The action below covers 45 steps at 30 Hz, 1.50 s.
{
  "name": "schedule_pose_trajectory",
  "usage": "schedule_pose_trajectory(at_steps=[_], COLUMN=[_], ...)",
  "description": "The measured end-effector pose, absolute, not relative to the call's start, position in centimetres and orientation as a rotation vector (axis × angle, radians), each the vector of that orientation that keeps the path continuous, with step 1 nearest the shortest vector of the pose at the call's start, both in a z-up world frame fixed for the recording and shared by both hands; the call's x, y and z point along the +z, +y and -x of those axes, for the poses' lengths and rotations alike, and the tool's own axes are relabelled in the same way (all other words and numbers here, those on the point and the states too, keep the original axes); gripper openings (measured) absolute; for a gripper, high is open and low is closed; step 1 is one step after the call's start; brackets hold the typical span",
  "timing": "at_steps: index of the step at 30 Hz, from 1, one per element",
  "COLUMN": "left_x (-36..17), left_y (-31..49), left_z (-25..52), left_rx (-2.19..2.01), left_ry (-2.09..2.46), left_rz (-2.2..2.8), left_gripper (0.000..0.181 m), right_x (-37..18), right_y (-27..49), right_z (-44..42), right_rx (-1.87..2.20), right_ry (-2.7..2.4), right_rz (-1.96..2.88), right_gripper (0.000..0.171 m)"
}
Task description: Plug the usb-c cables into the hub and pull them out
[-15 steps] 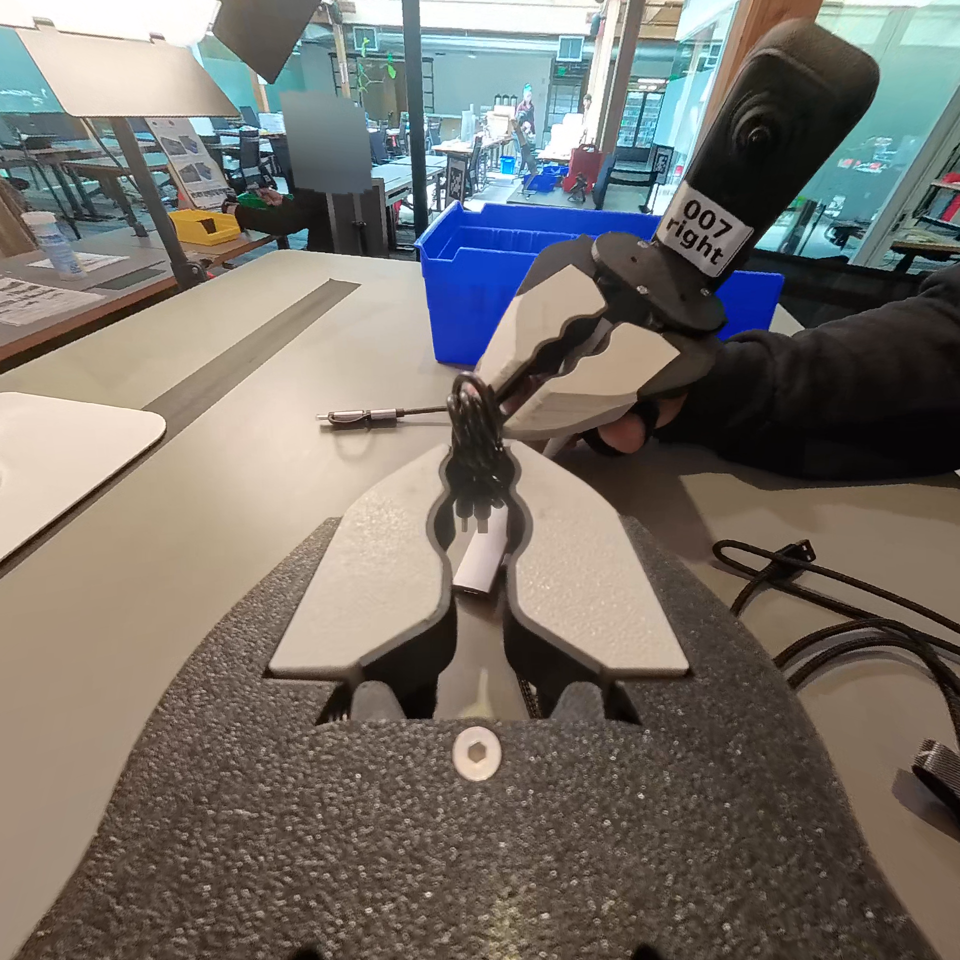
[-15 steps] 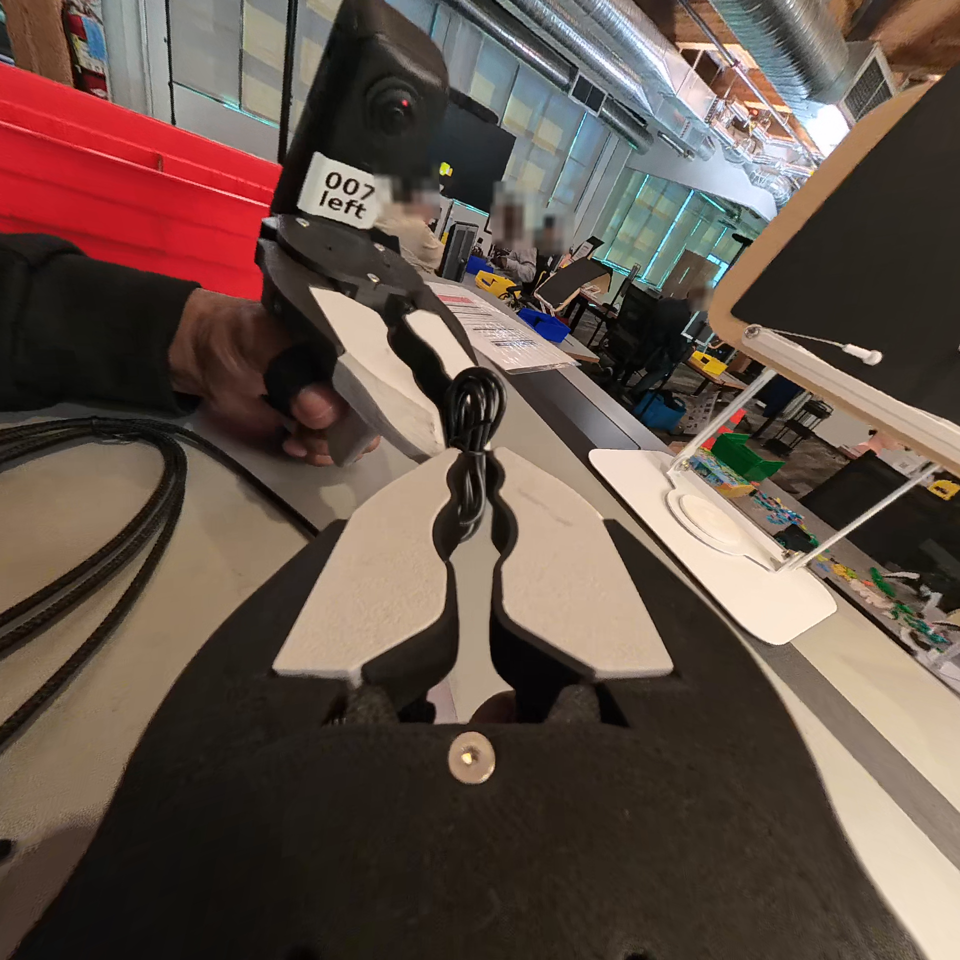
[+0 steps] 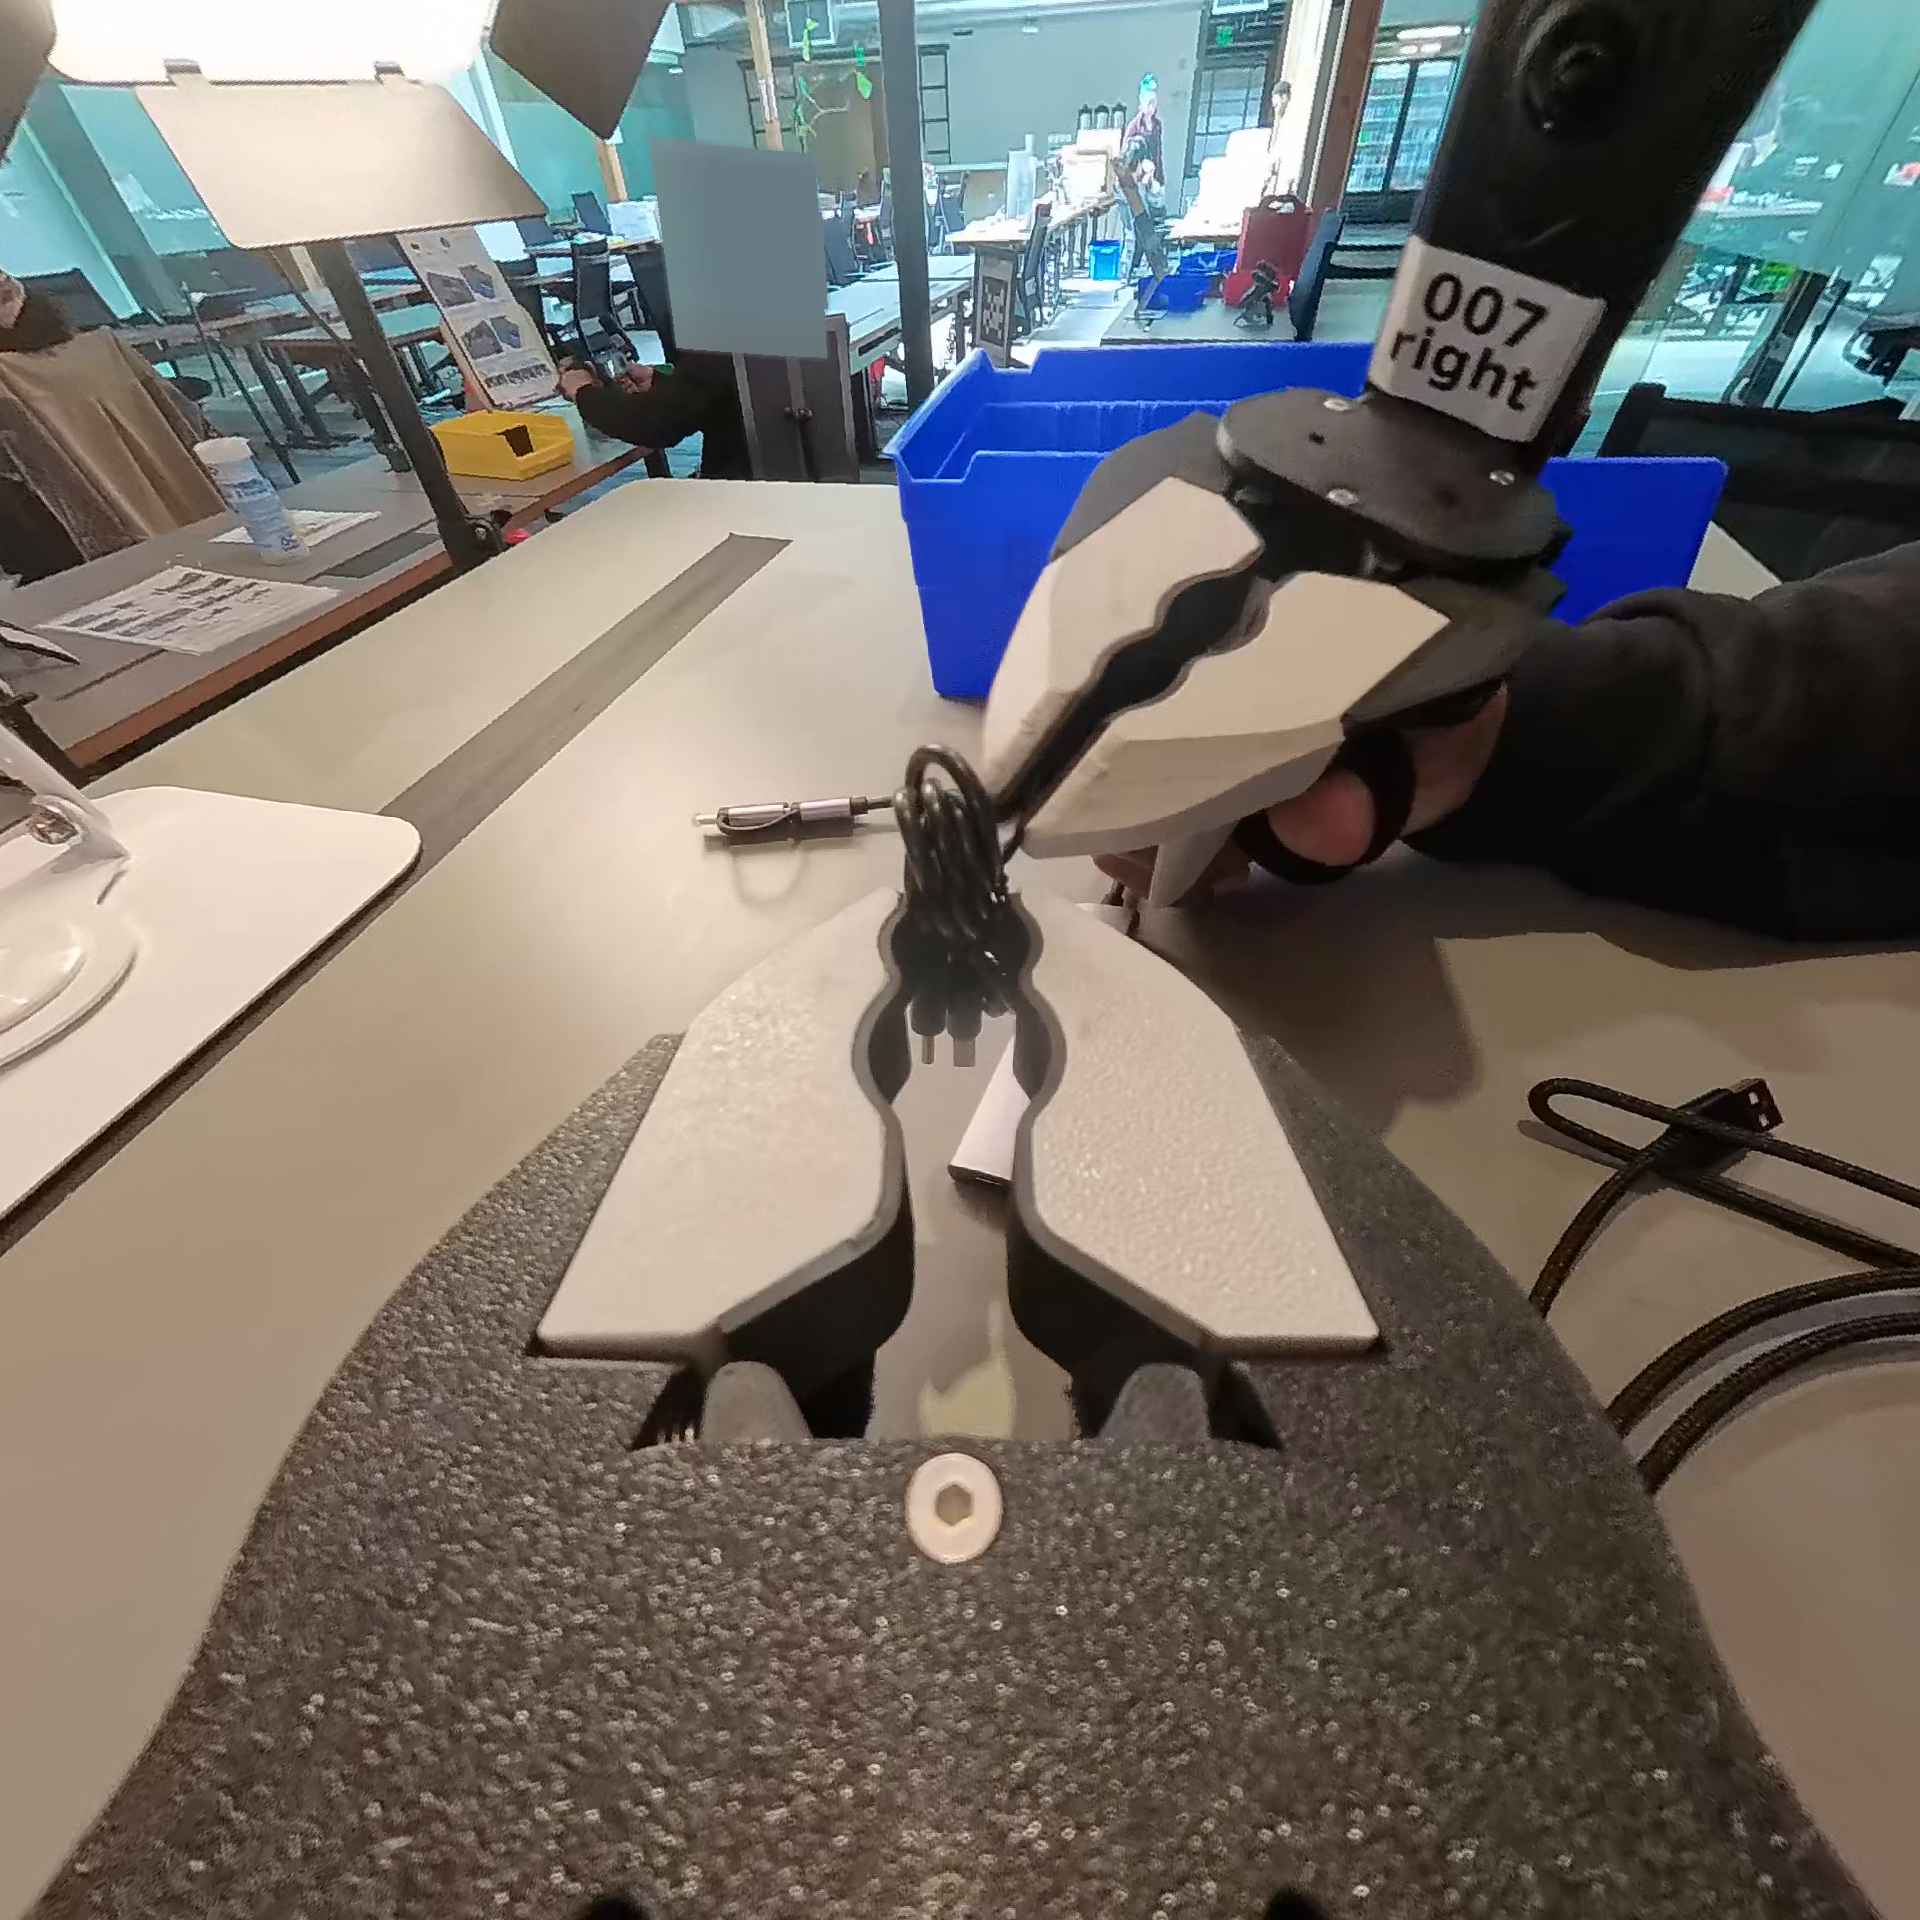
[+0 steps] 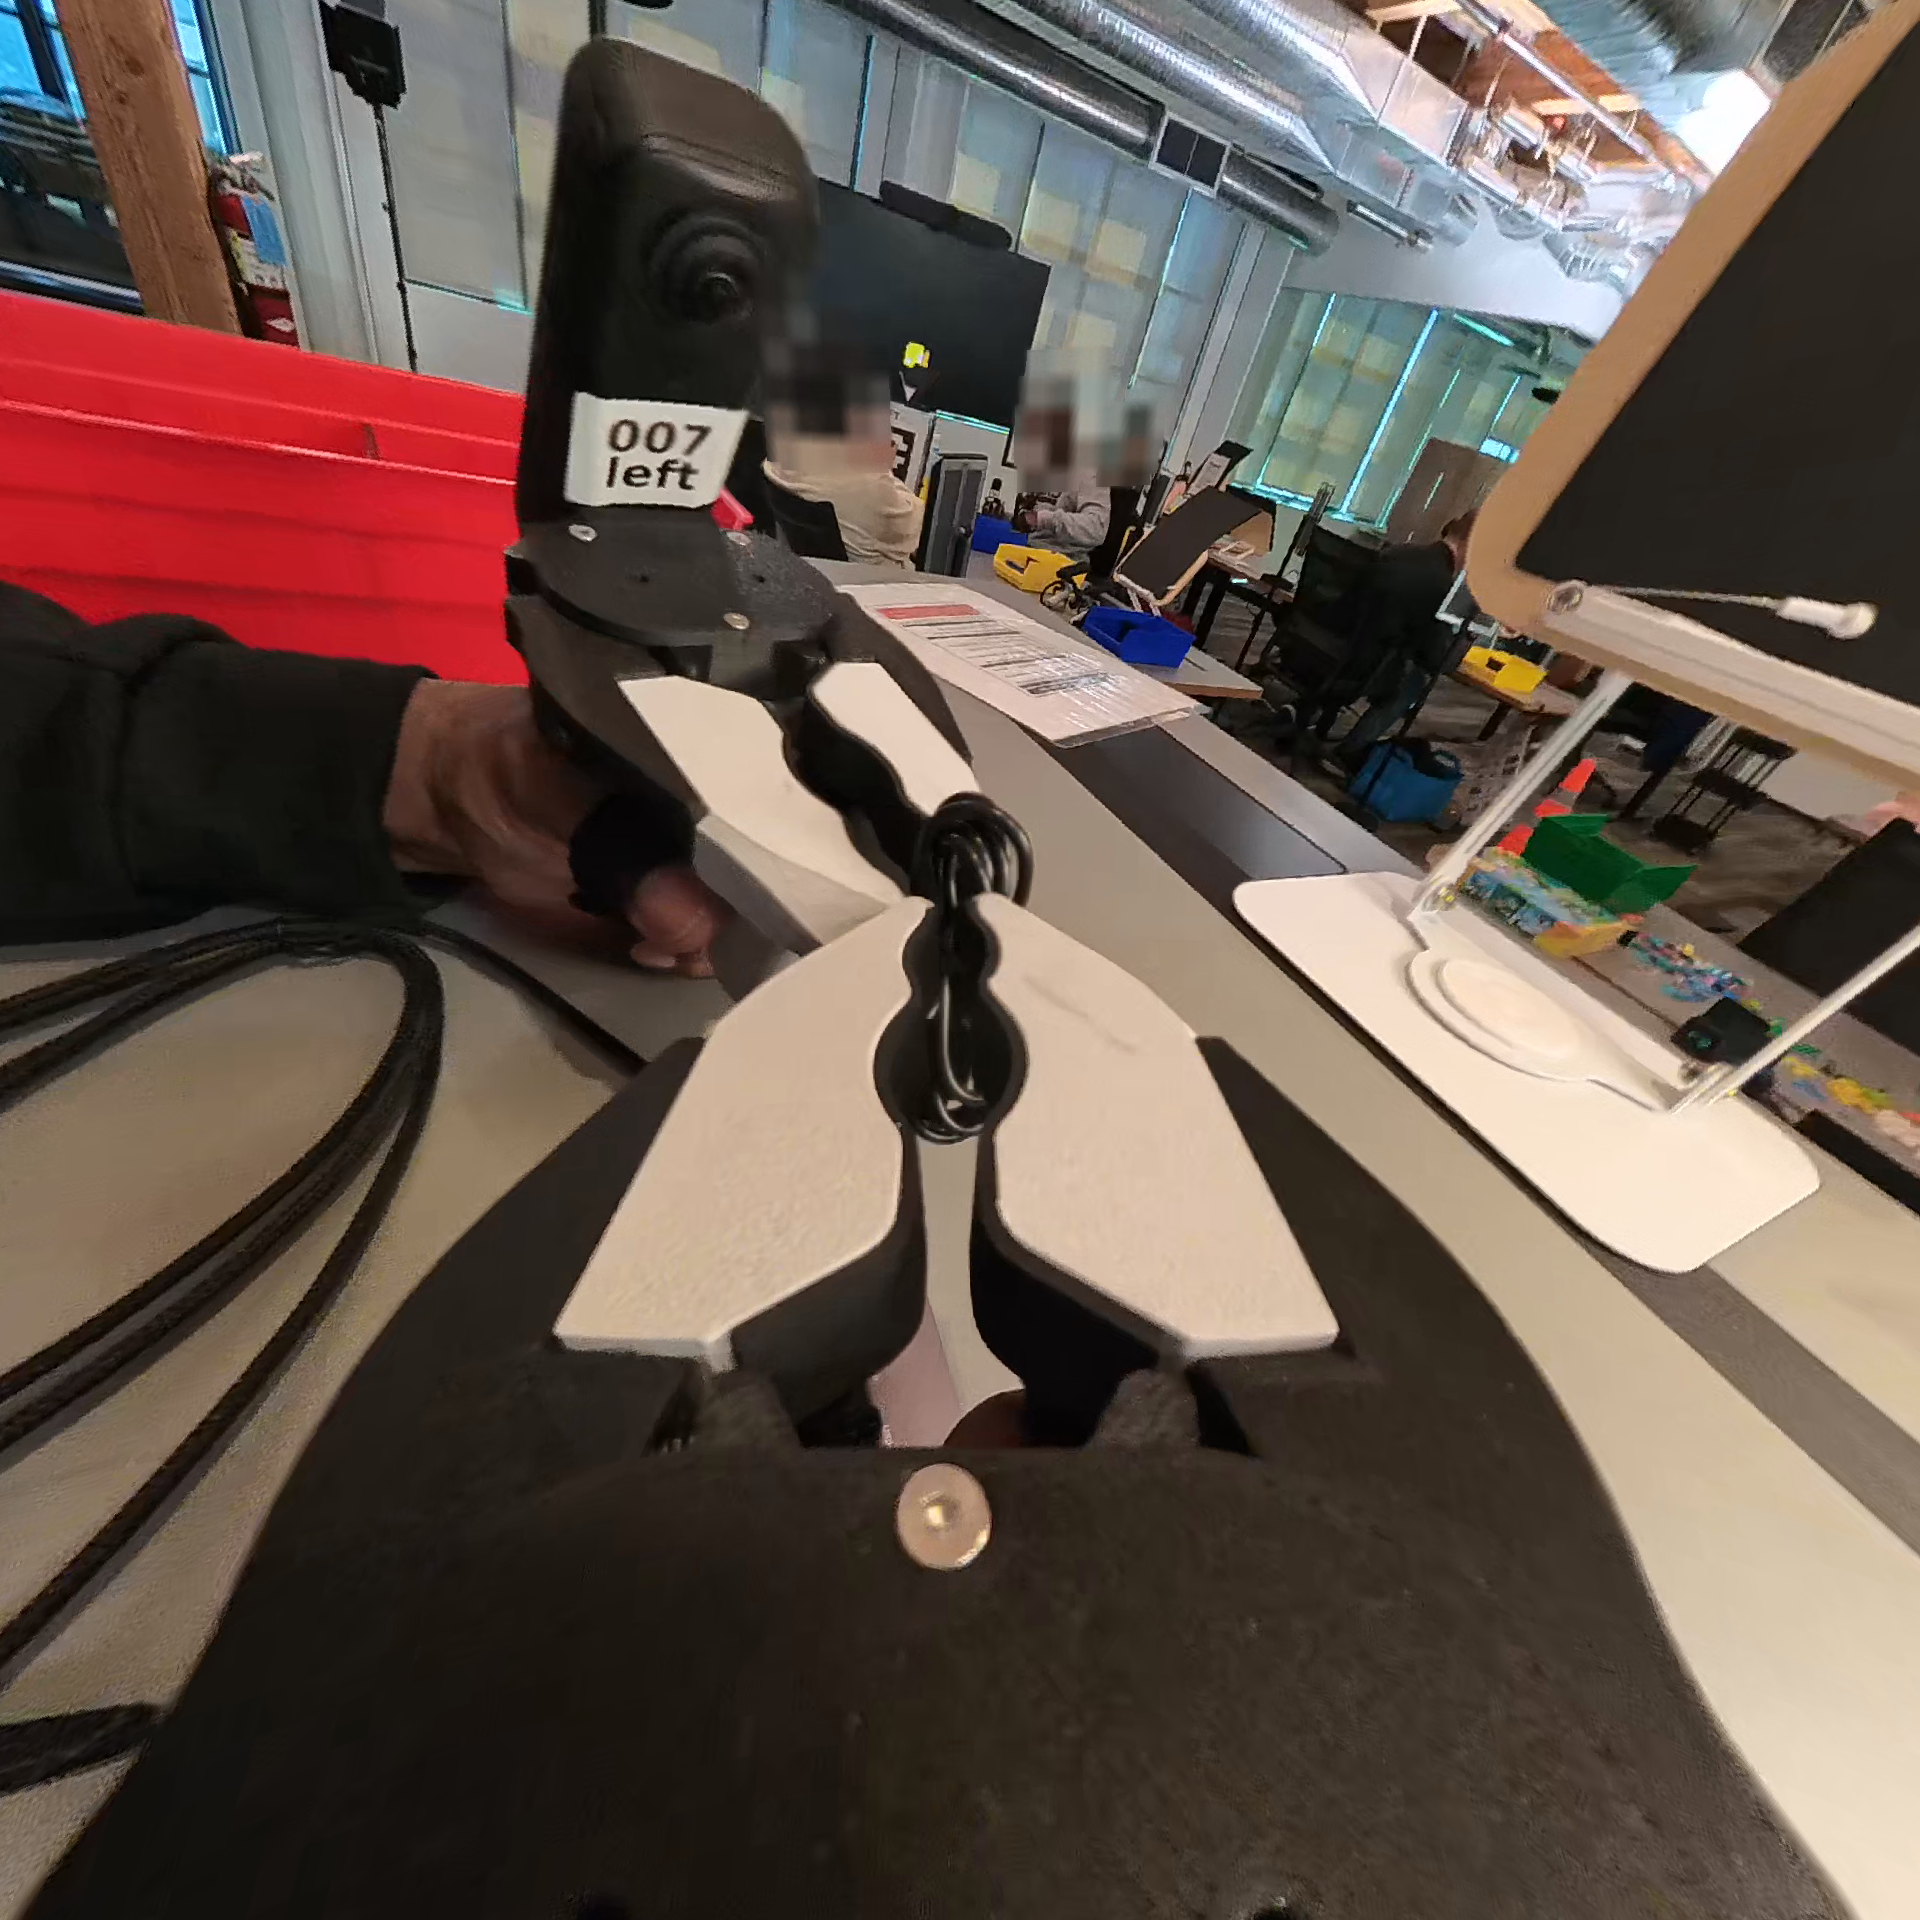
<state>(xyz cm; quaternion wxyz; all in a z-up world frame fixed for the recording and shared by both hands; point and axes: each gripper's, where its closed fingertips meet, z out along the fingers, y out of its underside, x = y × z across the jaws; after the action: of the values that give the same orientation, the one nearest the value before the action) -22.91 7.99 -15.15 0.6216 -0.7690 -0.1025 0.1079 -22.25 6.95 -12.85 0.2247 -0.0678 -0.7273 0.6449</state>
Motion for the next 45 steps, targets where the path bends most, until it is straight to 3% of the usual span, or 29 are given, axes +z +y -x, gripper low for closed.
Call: schedule_pose_trajectory(at_steps=[34, 45], left_x=[-11.6, -12.7], left_y=[7.0, 8.6], left_z=[22.3, 21.8], left_rx=[-0.191, -0.283], left_ry=[-0.334, -0.37], left_rz=[1.414, 1.479], left_gripper=[0.012, 0.032], right_x=[-10.5, -9.5], right_y=[7.6, 7.5], right_z=[22.4, 22.3], right_rx=[1.712, 1.857], right_ry=[-1.799, -1.754], right_rz=[0.152, 0.252], right_gripper=[0.001, 0.001])
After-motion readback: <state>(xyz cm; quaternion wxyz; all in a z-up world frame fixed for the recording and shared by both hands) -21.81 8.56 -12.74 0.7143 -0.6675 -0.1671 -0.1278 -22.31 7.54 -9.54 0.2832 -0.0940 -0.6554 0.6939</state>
